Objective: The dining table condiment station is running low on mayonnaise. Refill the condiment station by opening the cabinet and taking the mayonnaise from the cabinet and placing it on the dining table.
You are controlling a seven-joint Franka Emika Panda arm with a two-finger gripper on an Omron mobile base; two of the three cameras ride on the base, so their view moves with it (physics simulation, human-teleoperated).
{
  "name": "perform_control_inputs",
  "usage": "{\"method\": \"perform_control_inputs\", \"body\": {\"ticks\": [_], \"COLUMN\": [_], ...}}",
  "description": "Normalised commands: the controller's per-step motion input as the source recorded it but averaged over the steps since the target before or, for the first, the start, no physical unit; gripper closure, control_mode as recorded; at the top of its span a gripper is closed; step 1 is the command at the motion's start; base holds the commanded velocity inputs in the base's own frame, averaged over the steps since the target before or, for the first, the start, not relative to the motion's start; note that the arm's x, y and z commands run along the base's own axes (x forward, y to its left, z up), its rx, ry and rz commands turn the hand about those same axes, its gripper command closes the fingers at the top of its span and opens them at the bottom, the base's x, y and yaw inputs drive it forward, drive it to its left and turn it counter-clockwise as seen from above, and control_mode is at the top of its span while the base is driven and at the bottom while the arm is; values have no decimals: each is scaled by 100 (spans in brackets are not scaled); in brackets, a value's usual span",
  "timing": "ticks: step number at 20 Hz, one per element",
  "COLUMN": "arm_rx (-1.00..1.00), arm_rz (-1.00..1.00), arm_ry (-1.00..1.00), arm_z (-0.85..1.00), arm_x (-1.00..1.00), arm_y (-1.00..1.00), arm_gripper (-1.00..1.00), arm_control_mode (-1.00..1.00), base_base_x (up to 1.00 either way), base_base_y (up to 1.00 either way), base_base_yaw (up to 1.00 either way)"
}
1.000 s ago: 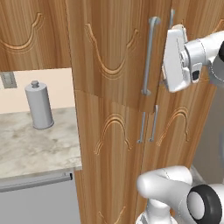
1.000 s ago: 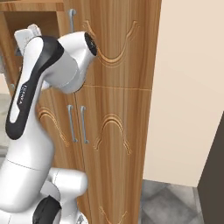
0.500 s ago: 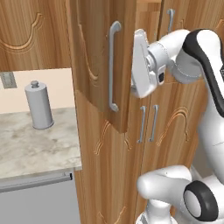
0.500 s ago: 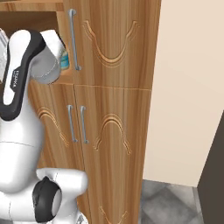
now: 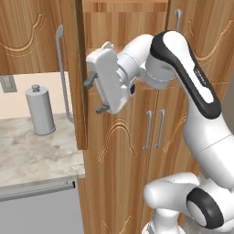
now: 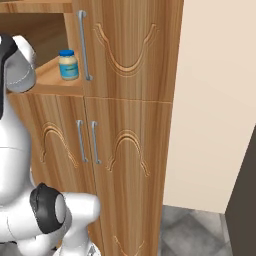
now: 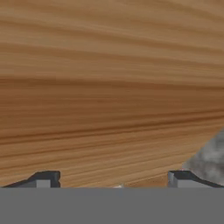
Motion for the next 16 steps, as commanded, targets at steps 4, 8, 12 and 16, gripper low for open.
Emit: {"method": "perform_control_inputs", "body": {"ticks": [4,8,12,16], "arm_rx": [-8,-4,0,-1], "arm_rz": [-7,-11,-11,-10], "arm_ry": [-33,-39,-41,-43], "arm_z": [0,4,0,0], "arm_x": [-23,-8,-3,0], "arm_y": [12,-61,-91,-82], "arm_gripper": [-100,-100,-100,-100], "arm_control_mode": [-100,-100,-100,-100], "base_base_x": [0,0,0,0], "base_base_y": [0,0,0,0], "base_base_yaw": [0,0,0,0]}}
